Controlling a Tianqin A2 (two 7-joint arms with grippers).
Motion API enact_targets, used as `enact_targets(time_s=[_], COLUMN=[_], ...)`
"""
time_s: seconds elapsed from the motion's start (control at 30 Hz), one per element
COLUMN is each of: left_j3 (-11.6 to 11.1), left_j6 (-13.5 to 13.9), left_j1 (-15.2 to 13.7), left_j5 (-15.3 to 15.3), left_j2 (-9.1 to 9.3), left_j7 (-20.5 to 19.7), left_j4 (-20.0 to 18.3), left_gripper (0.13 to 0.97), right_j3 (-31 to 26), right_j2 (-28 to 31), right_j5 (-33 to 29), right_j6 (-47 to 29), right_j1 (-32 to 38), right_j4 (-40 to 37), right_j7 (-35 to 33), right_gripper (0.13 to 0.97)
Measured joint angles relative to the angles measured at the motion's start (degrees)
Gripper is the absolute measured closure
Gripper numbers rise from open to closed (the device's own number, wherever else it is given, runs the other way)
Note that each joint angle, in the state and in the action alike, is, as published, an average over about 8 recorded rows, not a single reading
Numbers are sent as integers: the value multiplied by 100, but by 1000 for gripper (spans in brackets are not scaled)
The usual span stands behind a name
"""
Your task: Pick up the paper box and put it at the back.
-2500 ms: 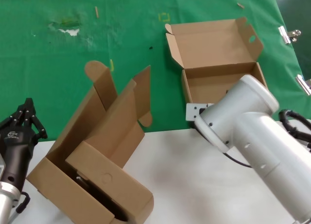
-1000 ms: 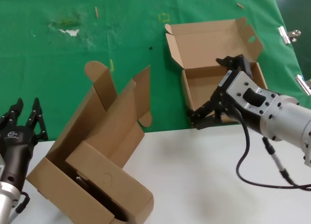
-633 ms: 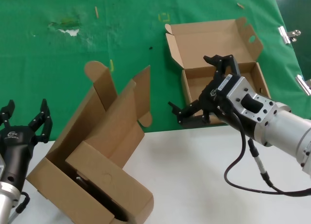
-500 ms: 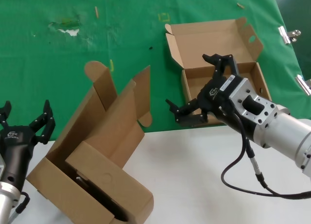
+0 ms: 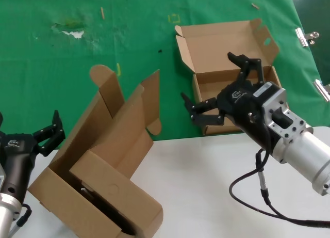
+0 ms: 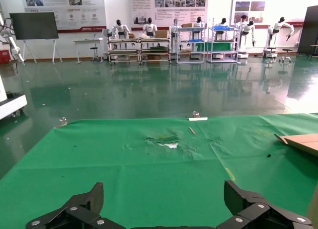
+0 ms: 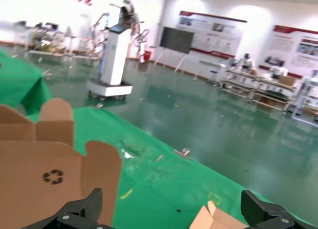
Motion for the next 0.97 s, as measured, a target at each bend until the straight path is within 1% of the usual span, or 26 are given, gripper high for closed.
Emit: enact_targets(time_s=[0.2, 0.23, 0.5, 0.83, 0.97], left_j3=[0, 0, 0, 0, 0], left_j6=[0, 0, 0, 0, 0], left_j1=[0, 0, 0, 0, 0], left_j5=[0, 0, 0, 0, 0], left_j2=[0, 0, 0, 0, 0], left_j7=[-1, -1, -2, -2, -2], left_j4=[0, 0, 0, 0, 0], left_gripper=[220, 220, 145, 135, 132], right_j3=[21, 25, 53, 89, 97], right_j2=[2, 2, 4, 6, 7], right_j5=[674, 784, 1685, 2803, 3053], right_j6=[580, 675, 1451, 2414, 2629], right_j1=[-194, -226, -486, -808, -880], right_j4=[-187, -217, -465, -773, -842], right_j7=[-382, -444, -954, -1588, -1730], right_gripper=[129, 129, 129, 129, 129])
